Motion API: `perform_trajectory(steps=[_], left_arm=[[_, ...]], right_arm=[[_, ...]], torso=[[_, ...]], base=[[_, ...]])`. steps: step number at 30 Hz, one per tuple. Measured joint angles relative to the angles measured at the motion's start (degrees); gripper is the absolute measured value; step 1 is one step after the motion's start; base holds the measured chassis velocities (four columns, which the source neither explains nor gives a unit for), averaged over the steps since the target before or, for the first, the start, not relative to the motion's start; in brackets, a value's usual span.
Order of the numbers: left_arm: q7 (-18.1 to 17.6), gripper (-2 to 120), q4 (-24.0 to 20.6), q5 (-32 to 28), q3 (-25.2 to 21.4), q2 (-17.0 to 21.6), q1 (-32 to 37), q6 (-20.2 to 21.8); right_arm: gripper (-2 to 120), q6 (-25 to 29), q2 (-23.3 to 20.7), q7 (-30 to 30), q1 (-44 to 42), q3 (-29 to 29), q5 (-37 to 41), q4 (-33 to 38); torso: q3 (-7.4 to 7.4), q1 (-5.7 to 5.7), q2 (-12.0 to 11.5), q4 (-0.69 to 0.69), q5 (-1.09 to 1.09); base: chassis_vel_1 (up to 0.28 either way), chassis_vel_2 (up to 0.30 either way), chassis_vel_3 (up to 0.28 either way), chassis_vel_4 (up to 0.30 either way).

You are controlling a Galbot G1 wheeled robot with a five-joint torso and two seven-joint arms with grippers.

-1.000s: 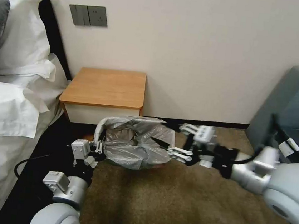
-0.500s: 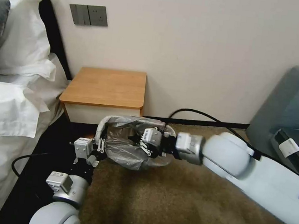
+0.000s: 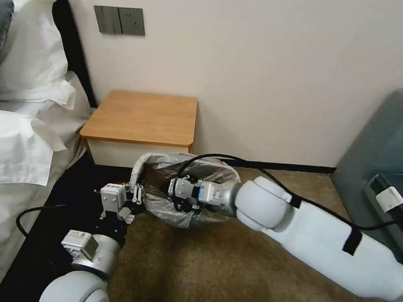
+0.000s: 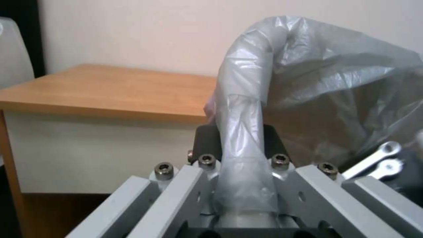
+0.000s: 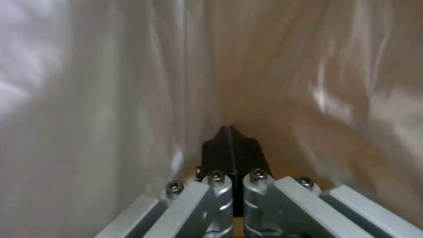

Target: Pick up the garbage bag from the table and place it over the trash can.

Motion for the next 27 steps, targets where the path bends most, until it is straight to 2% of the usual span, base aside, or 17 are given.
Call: perform_trajectory(steps=[12,18,27], left_arm=[[0.7,6,-0.5,0.2,0.0,-0.1,0.1,0.1],[1.2,6,-0.4,1.2,0.1,-0.6,0.2,0.1],[2.0,6,0.5,4.3,0.6,-1.4,0.3,-1.0]], right_arm=[[0,0.8,1.0,-0.6,0.1,-0.3,-3.5,-4.5],[0,-2.0,1.6,0.8,1.0,-1.0,-4.0,-4.5],[0,-9.2,3.2,3.1,2.9,-3.1,-3.3,-2.5]], torso=[[0.0,0.0,0.0,-0.01,0.01],[0.0,0.0,0.0,-0.01,0.01],[0.0,0.0,0.0,0.0,0.0]], base=[[0.0,0.0,0.0,0.0],[0.0,0.0,0.0,0.0],[0.0,0.0,0.0,0.0]])
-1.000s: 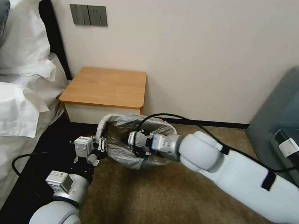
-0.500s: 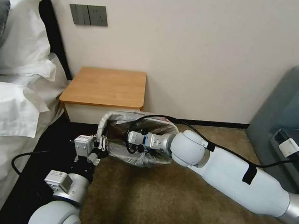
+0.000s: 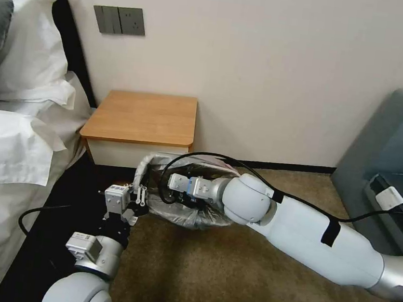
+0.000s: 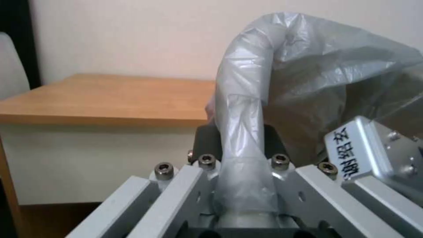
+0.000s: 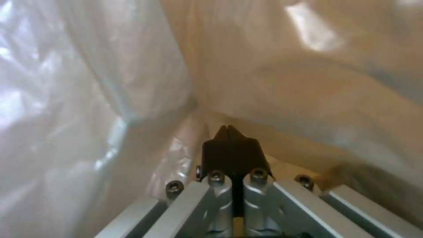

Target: Pick up the garbage bag from the table and place it over the trash can.

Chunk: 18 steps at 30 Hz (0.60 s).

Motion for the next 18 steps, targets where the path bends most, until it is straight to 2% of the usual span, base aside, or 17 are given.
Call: perform_trajectory(steps=[12,18], left_arm=[[0.6,6,-0.5,0.8,0.3,-0.9,0.2,-0.6],[0.2,6,-0.1,0.1,0.0,-1.0,0.1,-0.6]], right_arm=[[0,-1.9,1.5,2.4,1.2,-1.8,2.4,-3.0],[0,-2.0,0.9,3.5,1.3,-1.1,4.9,-0.5]], torso=[[0.0,0.0,0.0,0.0,0.0],[0.0,0.0,0.0,0.0,0.0]], base=[[0.0,0.0,0.0,0.0],[0.0,0.0,0.0,0.0]])
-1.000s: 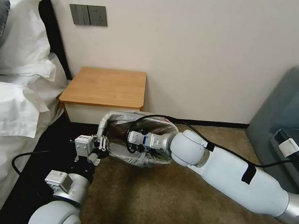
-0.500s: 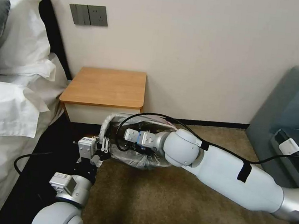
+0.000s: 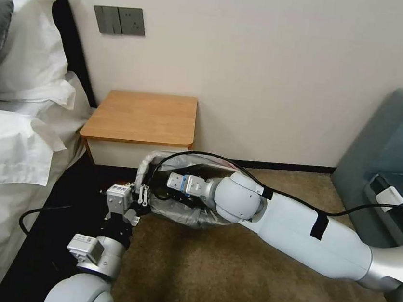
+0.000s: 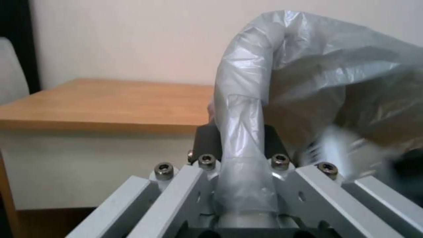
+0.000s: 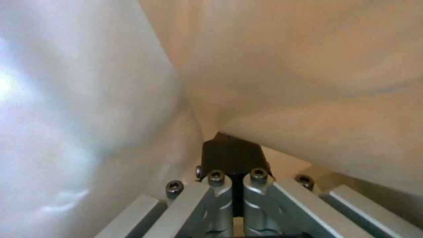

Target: Pick up the garbage bag from the table and place it over the trash can.

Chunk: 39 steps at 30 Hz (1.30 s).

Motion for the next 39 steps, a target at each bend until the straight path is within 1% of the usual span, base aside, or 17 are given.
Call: perform_trajectory(steps=[7,12,16,20,21,24,25,26,28,29,31,32,34,35,36,38,39], left_arm=[[-1.1,6,1.8,-3.4,-1.2,0.0,-1.0,1.0],[-1.5,6,3.2,-4.9,-1.3,0.0,-1.6,1.4],[-3.7,6,4.5,-9.5,-1.2,-0.2,-2.6,3.4],[-6.7,6,5.9,-13.8,-1.4,-0.1,-3.7,6.2],[-6.7,6,5.9,-13.8,-1.4,-0.1,-3.7,6.2],[-9.6,6,6.2,-17.0,-1.5,0.1,-4.0,8.9],[-9.6,6,6.2,-17.0,-1.5,0.1,-4.0,8.9],[-10.4,6,6.2,-17.6,-1.4,0.2,-3.9,9.6],[-12.1,6,6.7,-18.2,-1.1,0.2,-3.6,11.5],[-12.1,6,6.7,-18.2,-1.1,0.2,-3.6,11.5],[-12.8,6,7.7,-18.2,-0.7,0.2,-3.2,12.8],[-12.8,6,7.7,-18.2,-0.7,0.2,-3.2,12.8],[-13.3,6,8.7,-18.1,-0.2,0.1,-2.6,13.4],[-13.4,6,9.0,-18.1,-0.1,0.1,-2.3,13.6],[-13.4,6,9.0,-18.1,-0.1,0.1,-2.3,13.6],[-13.5,6,9.4,-18.1,0.0,0.5,-1.7,13.8],[-13.6,6,9.6,-18.2,0.0,0.7,-1.4,13.8]], right_arm=[[0,0.0,-4.5,1.4,-0.1,1.7,8.4,5.0],[0,0.0,-6.1,2.0,-0.5,3.4,11.4,7.0],[0,0.0,-8.2,3.8,-1.9,6.6,15.6,10.0],[0,0.7,-13.0,10.5,-8.1,14.5,24.8,16.2],[0,0.7,-13.0,10.5,-8.1,14.5,24.8,16.2],[0,3.7,-18.4,11.7,-19.2,26.0,26.5,22.0],[0,3.7,-18.4,11.7,-19.2,26.0,26.5,22.0],[0,5.5,-20.4,13.0,-22.7,28.5,26.5,23.7],[9,11.0,-23.6,20.6,-32.8,34.1,26.0,26.9],[9,11.0,-23.6,20.6,-32.8,34.1,26.0,26.9],[20,11.6,-21.7,28.8,-42.2,40.5,25.9,29.0],[20,11.6,-21.7,28.8,-42.2,40.5,25.9,29.0],[30,12.5,-17.6,32.1,-52.6,49.1,22.9,30.2],[35,13.6,-15.4,31.4,-58.0,53.0,19.9,30.4],[35,13.6,-15.4,31.4,-58.0,53.0,19.9,30.4],[43,17.5,-10.1,28.5,-68.3,60.2,12.1,30.4],[48,19.8,-6.7,26.7,-72.7,63.2,8.0,30.3]], torso=[[0.0,0.0,0.0,-0.01,0.0],[0.0,0.0,0.0,-0.01,0.0],[0.0,0.0,0.0,0.0,0.01],[0.0,0.0,0.0,0.01,0.0],[0.0,0.0,0.0,0.01,0.0],[-0.01,0.0,0.0,-0.02,0.04],[-0.01,0.0,0.0,-0.02,0.04],[-0.01,0.0,0.0,-0.04,0.02],[-0.01,0.0,0.0,-0.03,-0.01],[-0.01,0.0,0.0,-0.03,-0.01],[-0.01,0.0,0.0,-0.01,0.01],[-0.01,0.0,0.0,-0.01,0.01],[-0.01,0.0,0.0,0.03,-0.02],[-0.01,0.0,0.0,0.02,-0.01],[-0.01,0.0,0.0,0.02,-0.01],[-0.01,0.0,0.0,-0.04,0.05],[-0.01,0.0,0.0,-0.02,0.0]], base=[[0.0,0.0,0.0,0.0],[0.0,0.0,0.0,0.0],[0.0,0.0,0.0,0.0],[0.0,0.0,0.0,0.0],[0.0,0.0,0.0,0.0],[0.0,0.0,0.0,0.0],[0.0,0.0,0.0,0.0],[0.0,0.0,0.0,0.0],[0.0,0.0,0.0,0.0],[0.0,0.0,0.0,0.0],[0.0,0.0,0.0,0.0],[0.0,0.0,0.0,0.0],[0.0,0.0,0.0,0.0],[0.0,0.0,0.0,0.0],[0.0,0.0,0.0,0.0],[0.0,0.0,0.0,0.0],[0.0,0.0,0.0,0.0]])
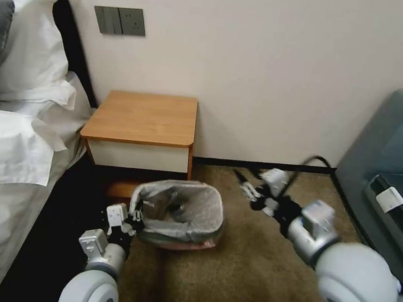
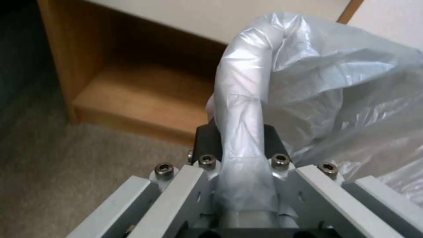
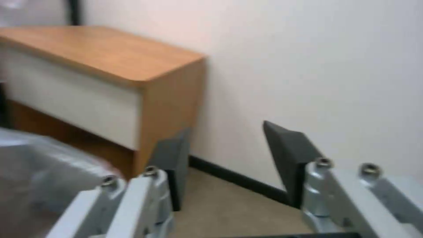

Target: Pick up the garbage bag from the table and place it over the trash can.

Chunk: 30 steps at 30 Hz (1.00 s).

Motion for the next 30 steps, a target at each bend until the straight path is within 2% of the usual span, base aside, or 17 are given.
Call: perform_trajectory(steps=[1,2,5,9,10,11,12,13,15,23,25,30], left_arm=[[-0.1,6,0.2,-0.2,0.0,0.2,0.2,0.1],[-0.1,6,0.2,-0.2,0.0,0.2,0.2,0.1],[-0.6,6,0.5,-1.4,-0.1,0.3,1.4,0.3],[-0.8,6,0.6,-1.9,-0.1,0.3,2.0,0.4],[-0.9,6,1.0,-2.1,-0.1,0.0,2.6,0.5],[-0.9,6,1.1,-2.1,-0.1,0.0,2.7,0.5],[-1.0,6,1.5,-2.0,0.0,-0.3,3.1,0.4],[-1.0,6,1.5,-2.0,0.0,-0.3,3.1,0.4],[-1.5,6,1.6,-1.3,0.6,-0.6,3.5,0.4],[-1.5,6,2.2,0.1,3.0,-0.3,4.3,0.3],[0.4,6,2.9,0.2,3.2,0.2,4.3,0.2],[1.4,6,3.7,0.3,3.3,0.7,4.1,0.2]], right_arm=[[52,1.8,2.6,-1.1,-3.1,1.4,-3.0,0.0],[52,1.8,2.6,-1.1,-3.1,1.4,-3.0,0.0],[65,6.3,8.4,-2.3,-8.7,2.3,-9.8,0.0],[71,7.6,10.1,-2.4,-9.8,1.9,-12.0,0.0],[79,8.7,11.7,-2.7,-10.3,0.8,-14.1,-0.1],[81,8.8,12.0,-2.7,-10.3,0.5,-14.3,-0.1],[91,9.2,12.8,-2.7,-9.9,-0.7,-15.0,-0.2],[91,9.2,12.8,-2.7,-9.9,-0.7,-15.0,-0.2],[99,9.3,13.1,-2.8,-8.4,-1.8,-15.2,-0.6],[100,10.2,13.3,-3.9,-7.5,-1.6,-14.9,-0.9],[100,10.3,13.7,-3.9,-7.4,-1.4,-14.7,-0.8],[100,10.6,14.2,-4.0,-7.5,-1.1,-14.7,-0.8]], torso=[[0.0,0.0,0.0,-0.02,0.0],[0.0,0.0,0.0,-0.02,0.0],[0.0,0.0,0.0,0.0,-0.01],[0.0,0.0,0.0,0.01,-0.01],[0.0,0.0,0.0,0.02,-0.01],[0.0,0.0,0.0,0.02,-0.01],[0.01,0.0,0.0,0.03,-0.01],[0.01,0.0,0.0,0.03,-0.01],[0.01,0.0,0.0,0.04,-0.01],[0.01,0.0,0.0,0.02,0.0],[0.01,0.0,0.0,0.02,0.0],[0.01,0.0,0.0,0.02,0.0]], base=[[0.0,0.0,0.0,0.0],[0.0,0.0,0.0,0.0],[0.0,0.0,0.0,0.0],[0.0,0.0,0.0,0.0],[0.0,0.0,0.0,0.0],[0.0,0.0,0.0,0.0],[0.0,0.0,0.0,0.0],[0.0,0.0,0.0,0.0],[0.0,0.0,0.0,0.0],[0.0,0.0,0.0,0.0],[0.0,0.0,0.0,0.0],[0.0,0.0,0.0,0.0]])
